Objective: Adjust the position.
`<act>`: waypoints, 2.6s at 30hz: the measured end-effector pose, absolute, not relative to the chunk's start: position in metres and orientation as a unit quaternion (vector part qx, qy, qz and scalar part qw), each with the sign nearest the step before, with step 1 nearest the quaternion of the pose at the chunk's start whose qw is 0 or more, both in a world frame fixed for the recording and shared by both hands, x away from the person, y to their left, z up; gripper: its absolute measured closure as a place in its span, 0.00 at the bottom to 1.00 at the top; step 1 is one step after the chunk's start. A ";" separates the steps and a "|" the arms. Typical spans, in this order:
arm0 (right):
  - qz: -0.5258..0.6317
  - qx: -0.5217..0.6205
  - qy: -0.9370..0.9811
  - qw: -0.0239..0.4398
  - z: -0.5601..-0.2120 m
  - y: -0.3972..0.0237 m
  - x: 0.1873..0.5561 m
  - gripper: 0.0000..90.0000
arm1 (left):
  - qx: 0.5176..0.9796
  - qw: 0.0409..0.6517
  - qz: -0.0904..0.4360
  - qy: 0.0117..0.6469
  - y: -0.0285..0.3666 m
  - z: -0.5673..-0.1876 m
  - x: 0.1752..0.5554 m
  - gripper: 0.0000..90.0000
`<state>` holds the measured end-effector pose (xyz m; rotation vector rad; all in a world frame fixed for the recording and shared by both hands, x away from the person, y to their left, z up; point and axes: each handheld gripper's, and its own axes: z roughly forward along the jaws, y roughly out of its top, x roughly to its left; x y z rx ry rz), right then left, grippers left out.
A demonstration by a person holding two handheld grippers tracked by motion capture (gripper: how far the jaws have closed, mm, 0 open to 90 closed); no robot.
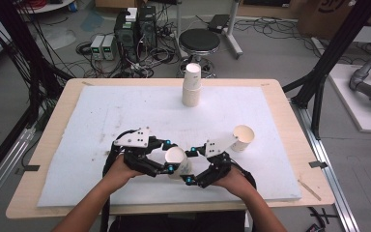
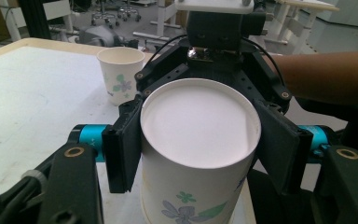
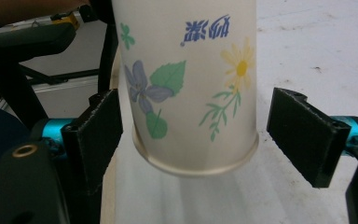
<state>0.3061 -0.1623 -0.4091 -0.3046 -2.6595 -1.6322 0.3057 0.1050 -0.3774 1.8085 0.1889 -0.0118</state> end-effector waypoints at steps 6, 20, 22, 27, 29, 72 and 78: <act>-0.522 -0.089 -0.848 0.019 -0.411 -0.155 0.307 0.21 | 0.781 0.619 -0.016 0.078 0.102 -0.377 0.306 0.41; -0.528 -0.077 -0.845 0.035 -0.410 -0.155 0.308 0.38 | 0.771 0.631 -0.017 0.080 0.104 -0.377 0.304 0.41; -0.522 -0.082 -0.848 0.035 -0.410 -0.156 0.308 0.38 | 0.775 0.625 0.010 0.090 0.104 -0.377 0.303 0.33; -0.494 -0.082 -0.865 0.022 -0.407 -0.157 0.308 0.38 | 0.780 0.615 0.013 0.119 0.106 -0.377 0.303 0.16; -0.476 -0.076 -0.876 0.009 -0.404 -0.155 0.308 0.38 | 0.784 0.609 0.016 0.118 0.108 -0.376 0.303 0.16; -0.246 -0.027 -0.968 -0.028 -0.378 -0.110 0.301 0.37 | 0.878 0.474 0.006 0.064 0.111 -0.372 0.301 0.17; -0.228 -0.027 -0.973 -0.028 -0.378 -0.107 0.300 0.37 | 0.884 0.463 -0.001 0.061 0.107 -0.374 0.300 0.18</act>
